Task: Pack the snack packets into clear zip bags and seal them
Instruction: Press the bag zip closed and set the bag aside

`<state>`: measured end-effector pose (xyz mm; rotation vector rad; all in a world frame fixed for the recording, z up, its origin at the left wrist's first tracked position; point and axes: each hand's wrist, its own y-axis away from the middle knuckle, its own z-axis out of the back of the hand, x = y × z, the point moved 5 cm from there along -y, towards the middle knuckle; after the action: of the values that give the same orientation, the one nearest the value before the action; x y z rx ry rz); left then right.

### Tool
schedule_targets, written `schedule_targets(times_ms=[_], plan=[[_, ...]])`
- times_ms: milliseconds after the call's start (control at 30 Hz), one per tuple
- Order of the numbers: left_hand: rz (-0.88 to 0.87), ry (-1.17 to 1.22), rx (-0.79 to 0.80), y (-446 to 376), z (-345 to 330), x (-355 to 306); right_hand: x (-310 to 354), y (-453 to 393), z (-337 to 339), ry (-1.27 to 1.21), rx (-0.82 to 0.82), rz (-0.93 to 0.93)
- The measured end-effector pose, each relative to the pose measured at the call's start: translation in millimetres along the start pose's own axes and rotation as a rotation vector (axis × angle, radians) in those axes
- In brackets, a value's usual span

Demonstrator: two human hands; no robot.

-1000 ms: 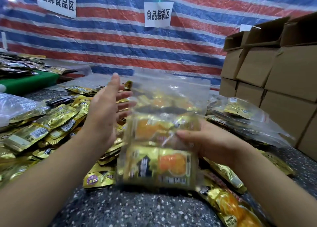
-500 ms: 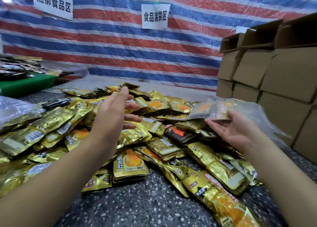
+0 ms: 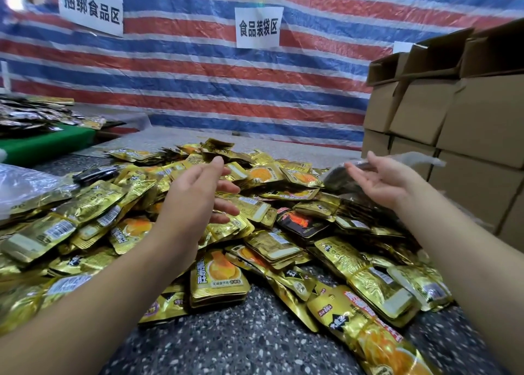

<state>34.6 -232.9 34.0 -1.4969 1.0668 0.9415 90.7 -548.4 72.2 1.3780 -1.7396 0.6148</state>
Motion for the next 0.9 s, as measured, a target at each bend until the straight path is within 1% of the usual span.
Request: schedule_targets(times_ms=[167, 267, 367, 500, 567, 700, 767, 833, 900], plan=[[0.020, -0.022, -0.006, -1, 0, 3, -6, -6, 4, 0.074, -0.139, 0.082], [0.028, -0.044, -0.004, -1, 1, 4, -8, 3, 3, 0.126, -0.180, 0.125], [0.016, -0.074, 0.004, -1, 0, 5, -13, 25, 1, 0.250, -0.153, 0.129], [-0.013, -0.149, -0.009, -2, 1, 6, -17, 55, -12, 0.456, -0.118, 0.180], [-0.032, -0.187, -0.004, -1, 1, 6, -25, 70, -20, 0.524, -0.068, 0.205], [-0.049, -0.291, 0.042, 1, -2, 9, -58, 91, -24, 0.604, 0.092, 0.216], [-0.075, -0.355, 0.069, 3, -5, 8, -71, 98, -22, 0.719, 0.149, 0.253], [-0.151, -0.428, 0.059, 4, -7, 4, -80, 104, -26, 0.823, 0.213, 0.307], [-0.291, -0.539, -0.007, 5, -5, -4, -86, 109, -33, 0.869, 0.294, 0.339]])
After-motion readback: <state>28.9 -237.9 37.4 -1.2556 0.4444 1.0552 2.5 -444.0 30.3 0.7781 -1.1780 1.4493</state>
